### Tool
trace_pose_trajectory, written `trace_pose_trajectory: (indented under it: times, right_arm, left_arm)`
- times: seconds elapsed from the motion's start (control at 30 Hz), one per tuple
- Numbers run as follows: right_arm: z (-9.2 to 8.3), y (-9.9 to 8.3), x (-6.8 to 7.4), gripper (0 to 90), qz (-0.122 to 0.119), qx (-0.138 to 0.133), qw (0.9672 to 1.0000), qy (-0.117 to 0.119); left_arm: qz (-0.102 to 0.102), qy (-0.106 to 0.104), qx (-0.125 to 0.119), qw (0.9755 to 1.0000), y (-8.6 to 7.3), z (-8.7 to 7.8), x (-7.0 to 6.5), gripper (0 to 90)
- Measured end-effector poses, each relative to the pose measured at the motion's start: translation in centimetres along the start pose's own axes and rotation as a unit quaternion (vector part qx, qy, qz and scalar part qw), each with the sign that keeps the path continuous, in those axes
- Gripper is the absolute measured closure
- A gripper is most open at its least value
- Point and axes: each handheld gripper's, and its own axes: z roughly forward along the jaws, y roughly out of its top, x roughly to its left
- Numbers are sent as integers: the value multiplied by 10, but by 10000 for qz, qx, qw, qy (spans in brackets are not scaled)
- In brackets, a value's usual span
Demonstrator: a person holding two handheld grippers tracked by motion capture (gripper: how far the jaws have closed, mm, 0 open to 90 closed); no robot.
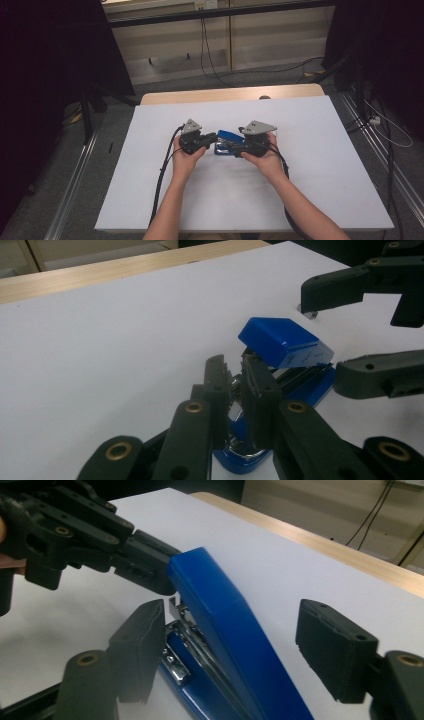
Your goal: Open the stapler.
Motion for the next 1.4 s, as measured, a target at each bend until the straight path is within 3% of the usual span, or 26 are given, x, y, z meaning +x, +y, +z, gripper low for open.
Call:
trace_pose_trajectory:
  times: [0.13,0.27,0.43,0.5,0.83,0.97,1.4]
  right_arm:
    - [1,1,0,303,28,19,10000,-5]
    - [-2,0,3,399,57,-34,10000,41]
    - [-9,1,7,717,88,-122,9998,117]
    - [-12,1,6,900,232,-192,9991,284]
    - [0,-6,18,900,396,-98,9976,556]
    - [11,-13,21,900,650,-119,9968,452]
    - [23,-15,24,900,880,-209,9955,298]
  left_arm:
    - [-28,-10,-9,10000,0,0,0,818]
    - [-42,-23,-22,10000,1,0,0,818]
    - [-44,12,18,10000,1,0,0,815]
    - [-82,-12,-31,10000,1,1,0,813]
    - [-74,-20,-79,9999,3,0,-1,812]
    - [-47,-19,-95,9999,4,0,-2,812]
    - [-9,-7,-135,9999,4,-1,-3,812]
